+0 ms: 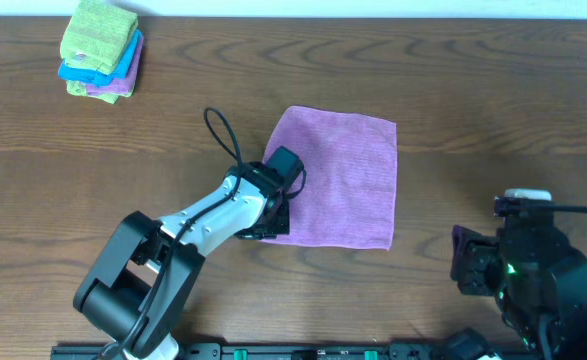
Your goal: Fold the cloth
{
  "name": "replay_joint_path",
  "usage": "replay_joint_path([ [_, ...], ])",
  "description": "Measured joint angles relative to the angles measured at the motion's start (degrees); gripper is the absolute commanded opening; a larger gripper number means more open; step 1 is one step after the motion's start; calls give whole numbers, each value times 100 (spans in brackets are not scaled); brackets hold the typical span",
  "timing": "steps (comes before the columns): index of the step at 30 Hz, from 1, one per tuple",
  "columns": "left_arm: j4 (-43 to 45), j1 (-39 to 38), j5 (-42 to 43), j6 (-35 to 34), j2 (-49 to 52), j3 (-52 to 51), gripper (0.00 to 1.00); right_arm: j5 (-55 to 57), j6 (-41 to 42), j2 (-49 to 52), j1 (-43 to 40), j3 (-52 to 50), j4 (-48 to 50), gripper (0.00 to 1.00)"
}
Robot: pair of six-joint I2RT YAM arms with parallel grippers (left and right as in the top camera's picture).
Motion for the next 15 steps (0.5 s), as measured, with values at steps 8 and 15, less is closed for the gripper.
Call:
replay_joint_path([
  [8, -37, -63, 243, -11, -474, -297, 6, 85, -13, 15, 0, 0, 0, 73],
  [15, 442, -55, -660, 33, -2153, -326, 41, 79, -13, 22, 0, 0, 2, 73],
])
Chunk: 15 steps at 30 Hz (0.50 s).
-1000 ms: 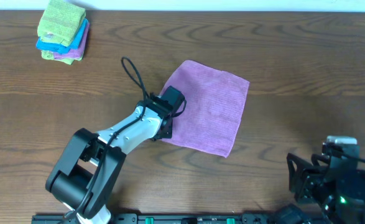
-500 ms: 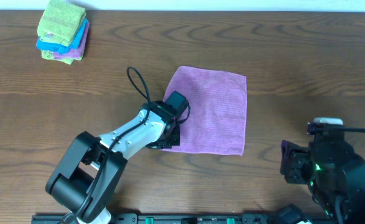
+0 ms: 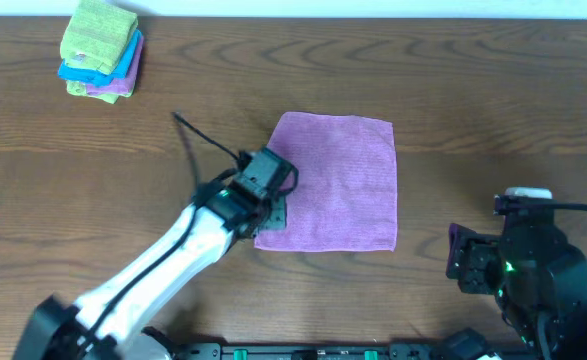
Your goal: Fold the cloth
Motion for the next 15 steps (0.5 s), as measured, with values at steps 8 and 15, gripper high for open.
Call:
replay_joint_path([
  [8, 1526, 992, 546, 308, 354, 0, 66, -59, 0, 155, 0, -2, 35, 72],
  [15, 2924, 1969, 2107, 579, 1244, 0, 71, -426, -236, 186, -2, -4, 103, 72],
])
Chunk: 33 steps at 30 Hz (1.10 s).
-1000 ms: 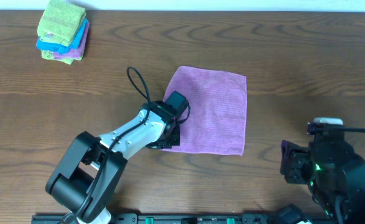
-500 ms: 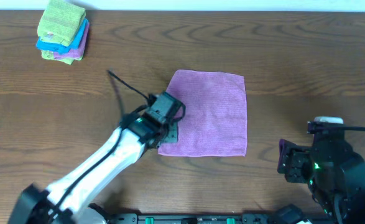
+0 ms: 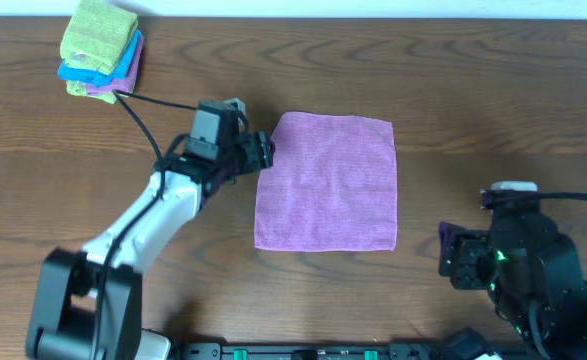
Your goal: Fold the cloth
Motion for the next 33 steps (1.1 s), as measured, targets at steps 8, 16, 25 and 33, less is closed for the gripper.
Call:
replay_joint_path([
  [8, 1377, 352, 1388, -107, 1357, 7, 71, -487, -249, 7, 2, 0, 46, 72],
  [16, 2057, 415, 1906, -382, 1912, 13, 74, -649, -260, 11, 2, 0, 46, 73],
  [25, 3403, 608, 2848, -1126, 2660, 256, 75, -673, -260, 13, 2, 0, 127, 73],
  [33, 3434, 651, 3773, -1493, 3169, 815, 73, -675, -260, 24, 2, 0, 238, 73],
])
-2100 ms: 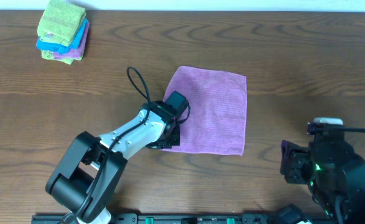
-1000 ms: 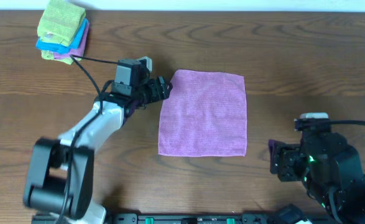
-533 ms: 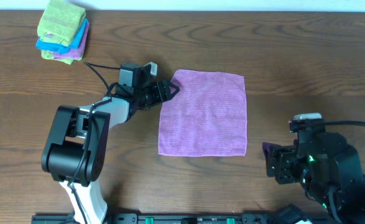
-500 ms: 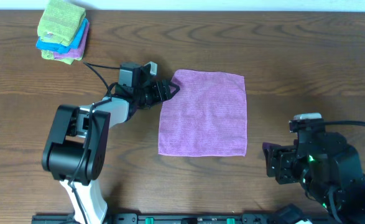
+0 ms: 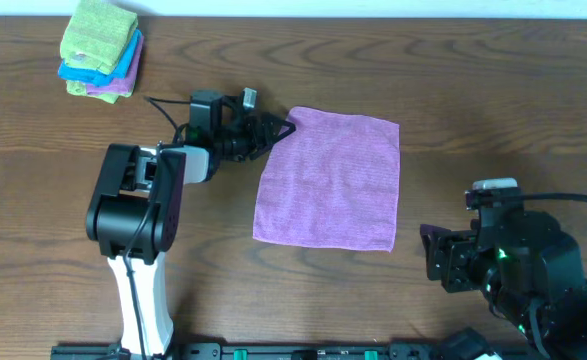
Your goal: Fold the cloth
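Observation:
The purple cloth [image 5: 331, 180] lies flat on the table middle, a rectangle slightly skewed, its upper left corner drawn toward the left. My left gripper [image 5: 287, 127] lies low and horizontal at that corner, its fingertips converging on the corner's edge. The left arm stretches up from the front edge and bends right. My right gripper [image 5: 431, 256] hovers off the cloth's lower right corner, apart from it; the arm's body hides how its fingers stand.
A stack of folded cloths [image 5: 100, 50], green on blue and purple, sits at the back left corner. The brown wooden table [image 5: 493, 100] carries nothing else. A black cable [image 5: 168, 108] loops from the left arm's wrist.
My left gripper went from beside the cloth's left edge up to its upper left corner. The cloth's top edge shifted a little to the right. The right arm crept slightly left.
At first my left gripper rested on the cloth's lower left part. Then it was at the lower left edge, then off the cloth beside its left edge. Now it sits at the upper left corner, and the cloth is slightly skewed.

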{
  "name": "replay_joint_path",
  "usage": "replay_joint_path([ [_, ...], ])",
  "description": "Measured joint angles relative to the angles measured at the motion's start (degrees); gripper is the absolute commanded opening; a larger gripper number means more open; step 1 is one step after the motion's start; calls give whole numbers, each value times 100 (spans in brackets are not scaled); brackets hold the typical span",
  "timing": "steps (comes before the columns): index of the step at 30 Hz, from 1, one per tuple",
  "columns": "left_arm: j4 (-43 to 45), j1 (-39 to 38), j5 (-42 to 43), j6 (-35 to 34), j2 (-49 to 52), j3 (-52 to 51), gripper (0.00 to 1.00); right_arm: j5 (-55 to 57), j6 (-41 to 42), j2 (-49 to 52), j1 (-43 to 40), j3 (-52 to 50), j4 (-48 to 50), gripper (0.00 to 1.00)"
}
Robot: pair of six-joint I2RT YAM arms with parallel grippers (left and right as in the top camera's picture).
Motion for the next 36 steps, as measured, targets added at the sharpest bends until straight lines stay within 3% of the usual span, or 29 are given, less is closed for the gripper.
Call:
replay_joint_path([
  [2, -26, 0, 210, -39, 74, 120, 73, 0, 0, 15, 0, 0, 7, 73],
  [5, -39, -2, 619, -168, 136, 424, 64, 0, 0, 79, 0, 0, 42, 73],
  [17, 737, 0, 1519, -483, 136, 1060, 57, -4, -9, 433, 0, 0, 48, 67],
  [18, 737, 0, 1528, -487, 136, 1060, 56, 2, -33, 452, 0, 0, 52, 60],
  [21, 750, 13, 1502, -490, 136, 1060, 51, 7, -72, 566, 0, 0, 76, 2],
  [27, 549, 122, 1515, -448, 136, 1073, 29, 9, -70, 1134, 0, -50, 315, 1],
  [32, -763, 264, 1639, 52, 136, 1104, 35, 4, -72, 1412, -24, -238, 691, 1],
  [36, -1010, 299, 1386, 586, 136, 1104, 43, 7, -155, 1154, -122, -240, 813, 1],
])
